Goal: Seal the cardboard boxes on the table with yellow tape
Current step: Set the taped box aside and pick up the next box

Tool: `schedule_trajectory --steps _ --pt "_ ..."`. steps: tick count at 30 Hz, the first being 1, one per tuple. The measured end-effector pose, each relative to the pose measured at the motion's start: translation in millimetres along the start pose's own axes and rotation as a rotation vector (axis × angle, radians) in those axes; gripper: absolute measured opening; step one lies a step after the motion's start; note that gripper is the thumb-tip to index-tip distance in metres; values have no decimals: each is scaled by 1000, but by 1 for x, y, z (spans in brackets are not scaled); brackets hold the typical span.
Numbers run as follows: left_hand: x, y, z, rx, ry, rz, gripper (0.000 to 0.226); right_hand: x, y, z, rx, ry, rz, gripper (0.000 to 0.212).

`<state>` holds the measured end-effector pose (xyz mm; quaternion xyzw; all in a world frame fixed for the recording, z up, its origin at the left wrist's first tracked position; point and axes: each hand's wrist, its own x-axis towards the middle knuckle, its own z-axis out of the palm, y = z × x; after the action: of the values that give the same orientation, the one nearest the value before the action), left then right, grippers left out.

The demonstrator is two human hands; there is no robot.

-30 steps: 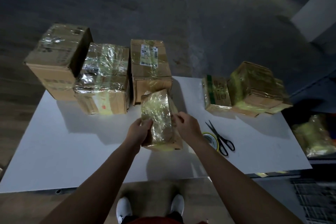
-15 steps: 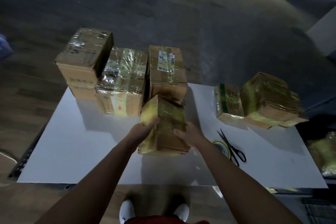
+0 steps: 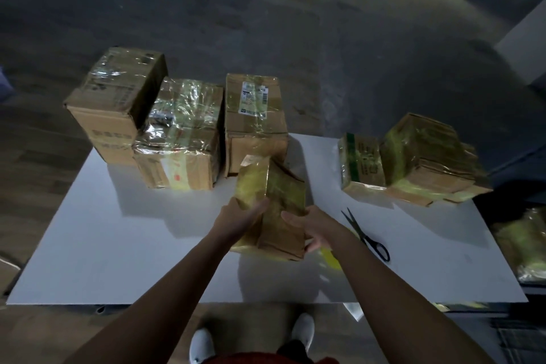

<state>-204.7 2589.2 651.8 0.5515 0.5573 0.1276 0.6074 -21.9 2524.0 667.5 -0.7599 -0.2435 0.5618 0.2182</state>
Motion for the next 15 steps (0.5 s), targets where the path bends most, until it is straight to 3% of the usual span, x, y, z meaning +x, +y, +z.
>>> schedule_trajectory --steps 3,15 --pt "3 6 24 94 27 39 107 5 10 -28 33 -52 44 51" --pt "34 73 123 302 139 133 112 40 29 -140 144 -88 -83 37"
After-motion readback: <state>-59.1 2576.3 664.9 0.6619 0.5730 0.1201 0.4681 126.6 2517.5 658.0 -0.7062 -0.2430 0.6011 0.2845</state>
